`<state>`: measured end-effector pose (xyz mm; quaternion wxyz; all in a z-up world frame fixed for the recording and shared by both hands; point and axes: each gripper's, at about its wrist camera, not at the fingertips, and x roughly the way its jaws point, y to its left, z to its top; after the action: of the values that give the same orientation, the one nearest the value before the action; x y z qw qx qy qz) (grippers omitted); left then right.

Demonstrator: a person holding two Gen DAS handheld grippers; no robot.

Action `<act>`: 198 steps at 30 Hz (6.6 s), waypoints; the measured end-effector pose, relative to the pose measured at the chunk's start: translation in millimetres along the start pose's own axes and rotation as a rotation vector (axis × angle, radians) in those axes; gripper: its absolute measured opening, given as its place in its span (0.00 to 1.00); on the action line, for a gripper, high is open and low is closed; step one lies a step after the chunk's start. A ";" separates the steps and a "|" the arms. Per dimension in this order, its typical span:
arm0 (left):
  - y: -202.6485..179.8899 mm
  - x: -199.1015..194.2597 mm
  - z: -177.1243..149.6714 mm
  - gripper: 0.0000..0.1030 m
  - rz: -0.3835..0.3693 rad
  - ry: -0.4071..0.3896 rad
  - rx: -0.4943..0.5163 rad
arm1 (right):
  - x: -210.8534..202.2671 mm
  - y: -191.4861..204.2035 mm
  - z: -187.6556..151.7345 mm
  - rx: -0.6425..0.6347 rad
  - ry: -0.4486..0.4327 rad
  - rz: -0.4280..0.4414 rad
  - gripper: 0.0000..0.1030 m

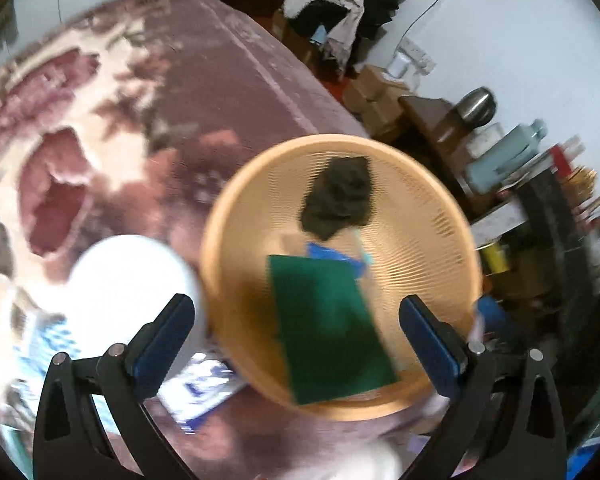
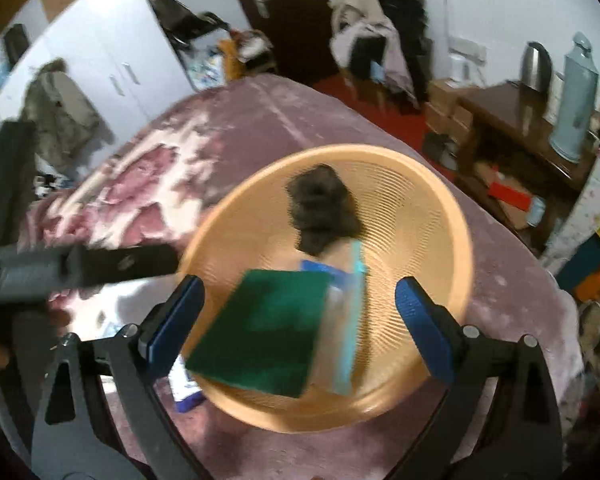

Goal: Organize soft objects
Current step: 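Open the left tool to drop the green pad into the orange basket, then move both tools back over the blanket toward the mask and gauze pack, then grasp the blue face mask with the left tool while the right tool grasps the white gauze pack, then carry the face mask and gauze pack with both tools over the orange basket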

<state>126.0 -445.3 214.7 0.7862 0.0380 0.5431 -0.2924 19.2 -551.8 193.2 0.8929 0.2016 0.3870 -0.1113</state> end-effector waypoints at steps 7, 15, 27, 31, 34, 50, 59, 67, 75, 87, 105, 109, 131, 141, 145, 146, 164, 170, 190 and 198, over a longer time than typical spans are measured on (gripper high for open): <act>16.4 -4.8 -13.6 0.99 0.104 -0.023 0.054 | 2.4 -6.4 2.8 0.045 0.052 -0.042 0.94; 25.4 -15.8 -25.4 1.00 0.095 -0.034 0.067 | 10.3 5.2 -1.9 0.006 0.127 -0.060 0.95; 90.1 -40.1 -59.9 1.00 0.118 -0.049 0.004 | 89.8 50.4 -19.1 -0.326 0.386 -0.292 0.95; 116.7 -44.6 -67.5 1.00 0.137 -0.051 -0.039 | 115.0 44.7 -25.1 -0.380 0.428 -0.446 0.95; 131.3 -44.6 -72.9 1.00 0.141 -0.050 -0.068 | 96.5 39.5 -19.0 -0.301 0.372 -0.366 0.95; 167.1 -55.0 -98.4 1.00 0.094 -0.097 -0.164 | 18.1 106.8 -15.0 -0.211 0.139 -0.138 1.00; 244.3 -93.0 -131.2 1.00 0.148 -0.142 -0.283 | 20.7 200.8 -32.4 -0.347 0.105 -0.005 1.00; 315.8 -115.8 -179.9 1.00 0.217 -0.134 -0.376 | 40.7 273.3 -78.0 -0.473 0.184 0.103 1.00; 369.2 -133.0 -239.4 1.00 0.273 -0.114 -0.497 | 72.6 312.8 -122.1 -0.514 0.295 0.162 1.00; 425.7 -120.4 -324.3 1.00 0.312 -0.047 -0.678 | 116.6 337.1 -162.4 -0.531 0.403 0.169 1.00; 447.1 -127.3 -370.3 0.99 0.308 -0.082 -0.772 | 141.7 403.2 -173.3 -0.721 0.374 0.283 1.00; 449.6 -128.2 -371.7 0.99 0.297 -0.075 -0.777 | 162.0 401.6 -181.9 -0.715 0.492 0.302 1.00; 433.5 -89.5 -344.4 0.93 0.303 -0.006 -0.493 | 153.0 397.2 -218.8 -1.182 0.509 0.243 0.90; 456.7 -109.0 -347.7 0.30 0.287 -0.089 -0.610 | 156.4 394.6 -224.7 -1.242 0.472 0.238 0.54; 456.0 -115.0 -348.9 0.22 0.258 -0.128 -0.644 | 140.8 387.1 -220.1 -1.156 0.462 0.290 0.49; 454.4 -115.9 -348.4 0.22 0.245 -0.137 -0.648 | 137.6 384.4 -218.0 -1.119 0.472 0.310 0.49; 438.1 -90.0 -349.0 0.22 0.141 -0.098 -0.670 | 141.7 378.3 -246.1 -0.956 0.573 0.377 0.58; 431.5 -100.6 -342.2 0.16 0.207 -0.117 -0.638 | 122.7 378.4 -242.7 -0.930 0.509 0.392 0.44; 396.1 -139.1 -287.5 0.16 0.293 -0.173 -0.519 | 73.1 361.5 -185.3 -0.728 0.379 0.380 0.44; 373.0 -140.1 -252.0 0.16 0.284 -0.179 -0.461 | 64.7 339.5 -156.1 -0.665 0.343 0.350 0.44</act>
<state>69.8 16.5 138.7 0.8519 -0.0919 0.5130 -0.0503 82.5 -181.5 141.9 0.8374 -0.0193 0.5050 0.2085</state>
